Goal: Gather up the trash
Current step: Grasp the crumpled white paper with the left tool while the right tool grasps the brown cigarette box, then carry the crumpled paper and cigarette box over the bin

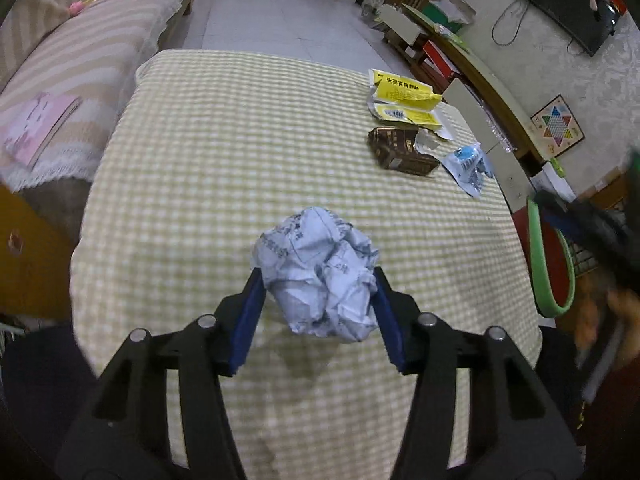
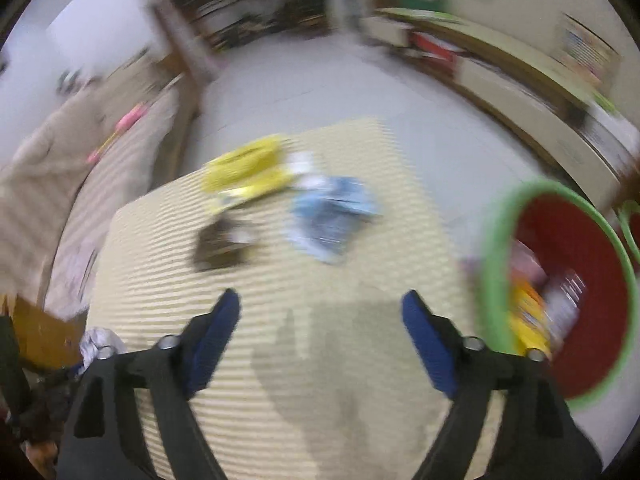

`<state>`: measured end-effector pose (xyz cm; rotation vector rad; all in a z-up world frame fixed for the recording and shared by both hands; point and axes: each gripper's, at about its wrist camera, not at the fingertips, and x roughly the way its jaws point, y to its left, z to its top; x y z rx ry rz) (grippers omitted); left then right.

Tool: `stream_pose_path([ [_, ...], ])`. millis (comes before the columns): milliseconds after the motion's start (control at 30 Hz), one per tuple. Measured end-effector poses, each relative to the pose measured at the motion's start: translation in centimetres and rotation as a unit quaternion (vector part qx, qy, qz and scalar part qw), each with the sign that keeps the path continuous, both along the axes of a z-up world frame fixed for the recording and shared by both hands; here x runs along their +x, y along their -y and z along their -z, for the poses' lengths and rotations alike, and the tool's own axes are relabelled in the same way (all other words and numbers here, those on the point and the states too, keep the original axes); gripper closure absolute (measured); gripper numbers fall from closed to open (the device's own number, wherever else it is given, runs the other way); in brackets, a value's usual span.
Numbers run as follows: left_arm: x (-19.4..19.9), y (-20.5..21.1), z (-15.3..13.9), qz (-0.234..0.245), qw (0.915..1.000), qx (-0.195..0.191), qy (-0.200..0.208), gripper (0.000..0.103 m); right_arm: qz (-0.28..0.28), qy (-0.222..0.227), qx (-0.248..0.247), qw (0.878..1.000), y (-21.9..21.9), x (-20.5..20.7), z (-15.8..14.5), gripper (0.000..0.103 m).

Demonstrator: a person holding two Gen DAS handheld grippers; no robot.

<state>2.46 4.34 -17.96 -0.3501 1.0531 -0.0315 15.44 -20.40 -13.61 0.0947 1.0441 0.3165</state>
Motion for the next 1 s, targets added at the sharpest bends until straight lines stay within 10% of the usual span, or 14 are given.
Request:
stream_pose_path([
  [233, -1.6, -1.2, 0.5, -0.006, 0.9994, -0.033, -0.004, 0.051, -0.080, -0.024, -0.057, 0.995, -9.7, 4.9, 3.2, 0.014],
  [1000, -2.9, -4.9, 0.8, -0.048, 0.9972, -0.058, -0.003, 0.050, -0.079, -0.063, -0.159, 0.982, -14.0, 9.3, 8.9, 0.024],
])
